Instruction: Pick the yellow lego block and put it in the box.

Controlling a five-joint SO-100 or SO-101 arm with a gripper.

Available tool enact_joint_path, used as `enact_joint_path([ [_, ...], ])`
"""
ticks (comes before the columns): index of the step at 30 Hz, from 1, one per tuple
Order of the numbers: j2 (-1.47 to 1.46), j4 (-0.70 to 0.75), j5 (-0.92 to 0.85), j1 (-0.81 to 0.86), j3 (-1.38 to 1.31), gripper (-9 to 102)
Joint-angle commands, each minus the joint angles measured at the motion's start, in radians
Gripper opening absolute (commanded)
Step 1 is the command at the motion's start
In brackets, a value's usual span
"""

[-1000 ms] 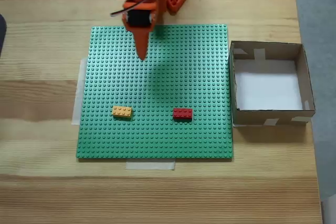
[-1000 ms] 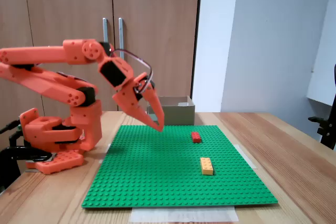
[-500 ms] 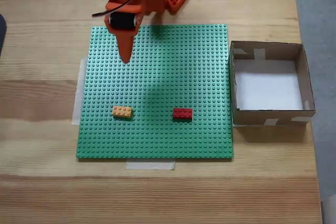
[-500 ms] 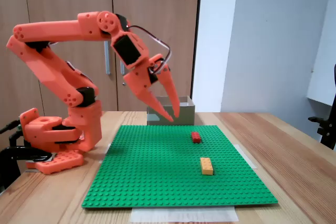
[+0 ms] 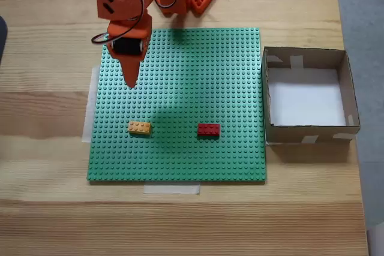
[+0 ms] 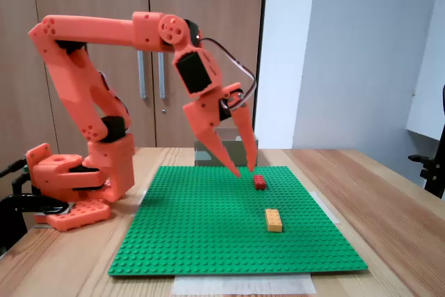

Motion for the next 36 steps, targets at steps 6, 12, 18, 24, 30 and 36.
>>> enact_joint_path([
  [6, -0.21, 0.041, 0.028, 0.035, -0.225, 14],
  [12, -0.397, 0.083, 0.017, 0.051, -0.413, 13],
  [18, -0.534, 0.124, 0.011, 0.048, -0.546, 16],
  [24, -0.612, 0.164, -0.011, 0.025, -0.6, 18],
  [30, -0.678, 0.201, 0.049, 0.009, -0.635, 23],
  [36, -0.73, 0.225, 0.127, 0.0, -0.675, 25],
])
